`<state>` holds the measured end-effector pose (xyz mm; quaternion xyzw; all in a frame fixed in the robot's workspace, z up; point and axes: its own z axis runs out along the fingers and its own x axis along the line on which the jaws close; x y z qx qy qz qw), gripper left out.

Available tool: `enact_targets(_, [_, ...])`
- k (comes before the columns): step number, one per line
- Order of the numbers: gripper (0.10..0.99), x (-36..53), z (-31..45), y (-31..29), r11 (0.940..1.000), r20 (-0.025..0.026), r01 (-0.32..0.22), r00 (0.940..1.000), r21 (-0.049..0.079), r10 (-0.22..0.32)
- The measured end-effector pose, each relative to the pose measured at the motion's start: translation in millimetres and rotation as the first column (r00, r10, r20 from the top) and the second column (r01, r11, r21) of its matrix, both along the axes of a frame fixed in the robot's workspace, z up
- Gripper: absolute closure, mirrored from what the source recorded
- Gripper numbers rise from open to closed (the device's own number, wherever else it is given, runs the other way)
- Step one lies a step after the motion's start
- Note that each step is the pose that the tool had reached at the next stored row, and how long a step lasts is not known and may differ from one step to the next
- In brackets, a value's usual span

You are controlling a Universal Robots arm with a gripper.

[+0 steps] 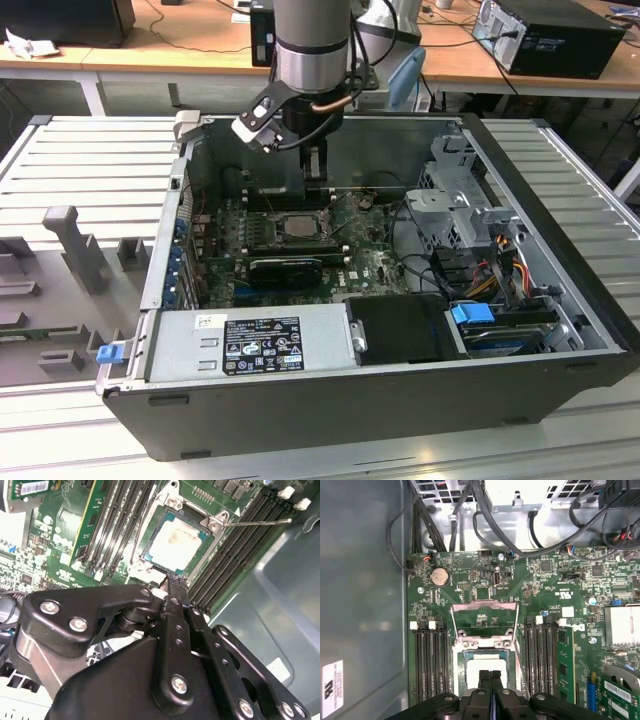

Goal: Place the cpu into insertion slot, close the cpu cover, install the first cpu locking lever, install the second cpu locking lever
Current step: 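Close the cpu cover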

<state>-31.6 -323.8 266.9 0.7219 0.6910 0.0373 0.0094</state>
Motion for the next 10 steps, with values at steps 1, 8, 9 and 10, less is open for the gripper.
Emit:
enact_targets(1, [0.98,0.0,0.6,0.0,1.0,-0.0002,0.0,1.0,0.0,0.0])
enact_targets(8, [0.98,20.2,-0.2,0.0,1.0,-0.0138,-0.002,0.9999,0.0,0.002])
enact_targets(9, [0.98,21.0,-0.7,0.0,1.0,-0.0137,-0.006,0.9999,0.0,0.006])
enact_targets(10, [0.98,22.0,-1.2,0.0,0.9999,-0.0137,-0.01,0.9999,0.0,0.01])
